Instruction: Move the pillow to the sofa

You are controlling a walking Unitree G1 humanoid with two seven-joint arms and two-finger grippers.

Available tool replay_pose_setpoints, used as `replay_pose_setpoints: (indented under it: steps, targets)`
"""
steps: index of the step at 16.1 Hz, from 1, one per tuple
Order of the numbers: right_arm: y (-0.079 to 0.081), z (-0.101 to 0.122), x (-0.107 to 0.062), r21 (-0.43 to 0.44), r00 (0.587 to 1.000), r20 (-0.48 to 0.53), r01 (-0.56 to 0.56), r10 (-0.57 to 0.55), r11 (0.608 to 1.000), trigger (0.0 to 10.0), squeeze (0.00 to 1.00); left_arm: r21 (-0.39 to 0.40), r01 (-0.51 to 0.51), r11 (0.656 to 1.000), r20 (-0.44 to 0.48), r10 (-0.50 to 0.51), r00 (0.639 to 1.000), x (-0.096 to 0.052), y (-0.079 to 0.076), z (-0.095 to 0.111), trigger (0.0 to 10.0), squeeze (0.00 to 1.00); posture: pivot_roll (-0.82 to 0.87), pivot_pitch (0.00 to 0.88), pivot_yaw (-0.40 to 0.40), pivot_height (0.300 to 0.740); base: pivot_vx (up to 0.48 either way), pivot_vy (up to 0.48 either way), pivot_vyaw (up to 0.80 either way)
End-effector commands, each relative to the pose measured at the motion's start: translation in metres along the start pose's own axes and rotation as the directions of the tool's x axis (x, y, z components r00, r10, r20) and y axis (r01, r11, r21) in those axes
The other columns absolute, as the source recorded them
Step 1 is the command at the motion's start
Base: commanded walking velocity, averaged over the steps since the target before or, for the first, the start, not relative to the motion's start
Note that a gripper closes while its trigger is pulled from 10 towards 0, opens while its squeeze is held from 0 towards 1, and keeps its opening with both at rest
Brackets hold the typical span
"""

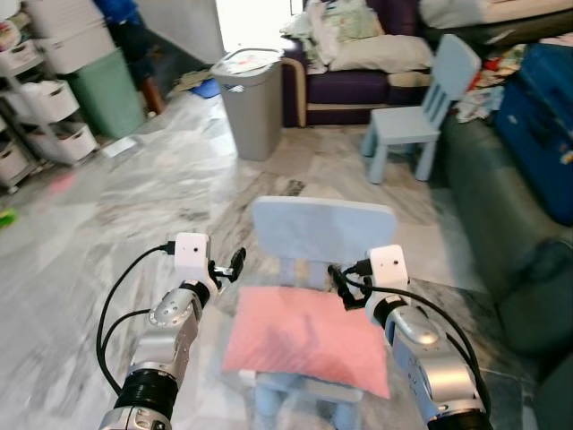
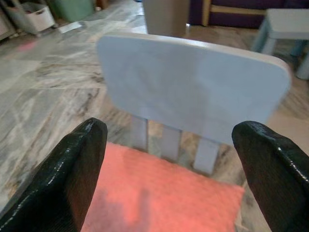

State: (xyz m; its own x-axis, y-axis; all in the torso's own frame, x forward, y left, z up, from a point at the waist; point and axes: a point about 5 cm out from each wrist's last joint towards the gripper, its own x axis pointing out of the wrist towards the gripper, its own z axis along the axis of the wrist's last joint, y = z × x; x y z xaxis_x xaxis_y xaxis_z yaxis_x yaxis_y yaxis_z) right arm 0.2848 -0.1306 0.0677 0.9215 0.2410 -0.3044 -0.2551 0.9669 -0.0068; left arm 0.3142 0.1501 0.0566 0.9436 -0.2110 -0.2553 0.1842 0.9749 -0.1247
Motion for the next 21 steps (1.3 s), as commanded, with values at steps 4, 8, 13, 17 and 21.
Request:
replay_pose_setpoints:
  steps: [4, 8, 13, 17, 21]
  targets:
    - [0.001, 0.001, -0.004, 0.002, 1.0, -0.004, 0.001, -0.001, 1.0, 10.0, 0.0, 0.014, 0.012, 1.0, -0.01, -0.012, 1.0, -0.005, -0.001, -0.005, 10.0, 0.0, -0.1, 0.0, 0.083, 0.74, 0.0, 0.0, -0.76]
    - [0.001, 0.0, -0.009, 0.005, 1.0, 0.001, -0.005, 0.005, 1.0, 10.0, 0.0, 0.019, 0.01, 1.0, -0.018, -0.01, 1.0, -0.011, -0.001, -0.009, 10.0, 0.0, -0.09, 0.0, 0.076, 0.74, 0.0, 0.0, 0.0]
    - [0.004, -0.004, -0.016, 0.01, 1.0, -0.001, -0.014, 0.014, 1.0, 10.0, 0.0, 0.018, -0.003, 1.0, -0.043, 0.004, 0.999, -0.025, 0.005, -0.017, 10.0, 0.0, -0.07, 0.0, 0.064, 0.74, 0.0, 0.0, 0.0]
    - [0.001, -0.012, -0.027, 0.03, 1.0, -0.027, 0.01, -0.009, 1.0, 10.0, 0.0, 0.013, -0.018, 1.0, -0.094, 0.019, 0.995, -0.046, 0.013, -0.03, 10.0, 0.0, -0.05, 0.0, 0.06, 0.74, 0.0, 0.0, 0.0]
    - [-0.008, -0.022, -0.044, 0.028, 0.996, -0.052, 0.07, -0.069, 0.997, 10.0, 0.0, 0.003, -0.008, 1.0, -0.115, 0.009, 0.993, -0.061, 0.012, -0.036, 10.0, 0.0, -0.05, 0.032, 0.057, 0.74, 0.0, 0.0, 0.0]
